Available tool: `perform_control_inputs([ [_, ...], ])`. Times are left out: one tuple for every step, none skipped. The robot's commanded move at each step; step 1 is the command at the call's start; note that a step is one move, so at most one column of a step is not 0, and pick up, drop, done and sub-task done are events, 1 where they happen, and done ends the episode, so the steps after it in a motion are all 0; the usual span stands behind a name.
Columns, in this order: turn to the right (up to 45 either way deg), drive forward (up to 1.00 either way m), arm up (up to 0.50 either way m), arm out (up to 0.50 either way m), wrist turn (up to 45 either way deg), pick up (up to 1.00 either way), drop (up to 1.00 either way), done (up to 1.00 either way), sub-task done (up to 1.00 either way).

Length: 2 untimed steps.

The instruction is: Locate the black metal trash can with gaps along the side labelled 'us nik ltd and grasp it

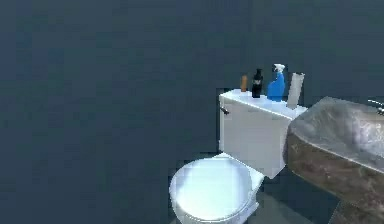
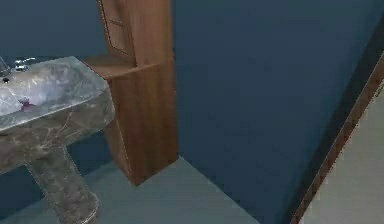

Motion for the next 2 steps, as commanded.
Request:
perform_control_inputs([
  [-45.0,0.0,0.0,0.0,0.0,0.0,0.0,0.0,0.0],
  [-21.0,0.0,0.0,0.0,0.0,0.0,0.0,0.0,0.0],
])
